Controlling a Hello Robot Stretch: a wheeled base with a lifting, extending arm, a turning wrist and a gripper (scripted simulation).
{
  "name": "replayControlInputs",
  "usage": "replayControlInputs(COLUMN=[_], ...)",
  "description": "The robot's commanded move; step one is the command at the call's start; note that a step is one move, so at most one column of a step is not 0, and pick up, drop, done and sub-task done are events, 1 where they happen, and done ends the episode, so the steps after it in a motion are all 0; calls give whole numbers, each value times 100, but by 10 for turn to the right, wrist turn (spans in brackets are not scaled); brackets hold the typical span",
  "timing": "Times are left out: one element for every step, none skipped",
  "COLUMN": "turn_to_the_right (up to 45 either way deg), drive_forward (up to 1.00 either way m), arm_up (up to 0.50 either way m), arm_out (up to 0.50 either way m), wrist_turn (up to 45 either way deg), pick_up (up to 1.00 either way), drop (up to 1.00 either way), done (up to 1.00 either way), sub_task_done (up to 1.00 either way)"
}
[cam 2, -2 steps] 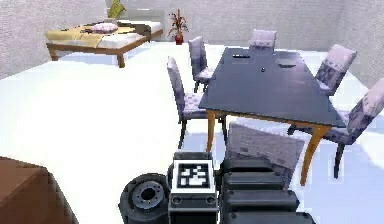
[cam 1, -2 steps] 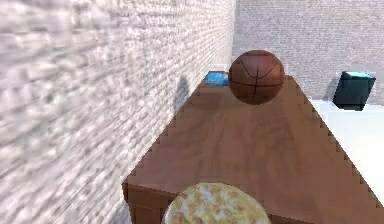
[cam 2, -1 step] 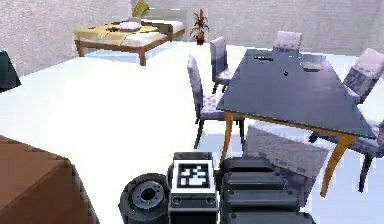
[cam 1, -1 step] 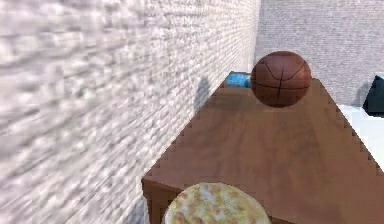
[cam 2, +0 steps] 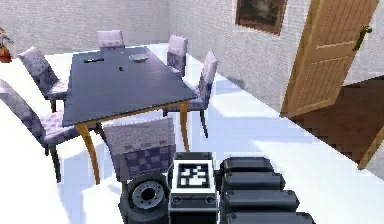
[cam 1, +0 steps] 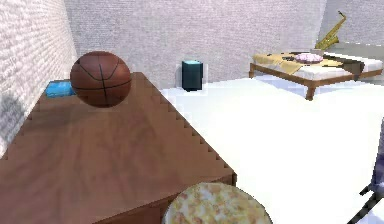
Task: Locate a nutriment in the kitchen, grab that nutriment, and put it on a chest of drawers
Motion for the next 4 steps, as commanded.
replayControlInputs(turn_to_the_right=[30,-450,-30,420], drive_forward=[0,0,0,0], arm_up=[0,0,0,0], arm_out=[0,0,0,0], wrist_turn=[0,0,0,0], pick_up=[0,0,0,0], drop=[0,0,0,0], done=[0,0,0,0], sub_task_done=[0,0,0,0])
